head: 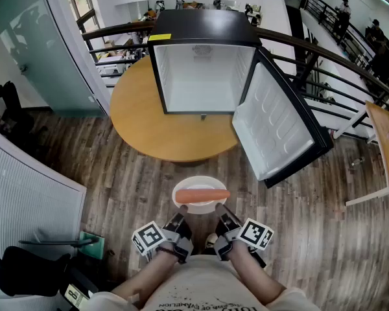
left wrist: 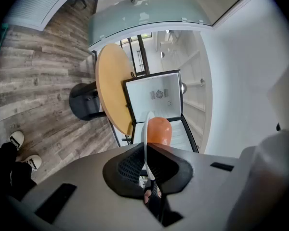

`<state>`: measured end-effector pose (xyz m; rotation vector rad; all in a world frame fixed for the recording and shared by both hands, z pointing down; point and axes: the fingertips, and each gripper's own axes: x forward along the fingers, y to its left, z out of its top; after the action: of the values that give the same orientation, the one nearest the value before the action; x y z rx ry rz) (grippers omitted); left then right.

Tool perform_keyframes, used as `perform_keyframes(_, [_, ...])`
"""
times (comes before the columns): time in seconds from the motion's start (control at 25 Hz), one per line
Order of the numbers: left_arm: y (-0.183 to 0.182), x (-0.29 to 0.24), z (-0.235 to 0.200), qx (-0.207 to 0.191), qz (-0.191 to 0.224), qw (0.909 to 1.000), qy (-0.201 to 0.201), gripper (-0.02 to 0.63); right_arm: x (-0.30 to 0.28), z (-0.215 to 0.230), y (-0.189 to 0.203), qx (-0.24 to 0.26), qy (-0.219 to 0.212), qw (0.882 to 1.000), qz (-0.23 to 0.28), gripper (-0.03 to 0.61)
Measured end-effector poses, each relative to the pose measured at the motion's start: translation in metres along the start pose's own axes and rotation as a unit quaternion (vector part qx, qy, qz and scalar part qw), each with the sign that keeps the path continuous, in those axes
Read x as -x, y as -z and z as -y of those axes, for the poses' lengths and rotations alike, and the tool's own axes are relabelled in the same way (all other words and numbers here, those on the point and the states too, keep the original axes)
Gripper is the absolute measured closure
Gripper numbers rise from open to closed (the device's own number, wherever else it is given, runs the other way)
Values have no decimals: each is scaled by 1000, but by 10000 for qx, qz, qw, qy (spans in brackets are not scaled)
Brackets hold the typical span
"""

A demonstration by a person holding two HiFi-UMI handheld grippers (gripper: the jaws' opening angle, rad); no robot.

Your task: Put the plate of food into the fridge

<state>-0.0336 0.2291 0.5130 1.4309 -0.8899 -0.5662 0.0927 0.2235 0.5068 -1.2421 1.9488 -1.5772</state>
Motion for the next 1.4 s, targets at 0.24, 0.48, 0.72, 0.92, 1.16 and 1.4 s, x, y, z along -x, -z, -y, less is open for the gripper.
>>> perform_keyframes(0.24, [1, -2, -1, 16, -16, 10000, -12, 581, -1, 3, -1, -22, 7, 10000, 10, 537])
perform_keyframes(0.48, [1, -2, -3, 33, -19, 10000, -17, 581, -1, 5, 0, -155, -25, 9999, 24, 537])
perform_keyframes(0.72, [1, -6, 1, 30, -40, 9998, 193, 581, -2, 7, 0, -135, 1, 9999, 0, 537])
perform_keyframes(0.92, [0, -1, -5, 40, -57, 10000, -49, 581, -2, 8, 2, -144, 24, 9999, -3, 537])
perform_keyframes(1.16, [-9, 3, -3, 13, -79, 9999, 84, 581, -8, 1, 9, -119, 23, 9999, 10, 537])
perform_keyframes(1.4, [-23, 13, -7, 39, -145, 9999, 67, 581, -16, -8, 21, -87, 55, 9999, 66, 537])
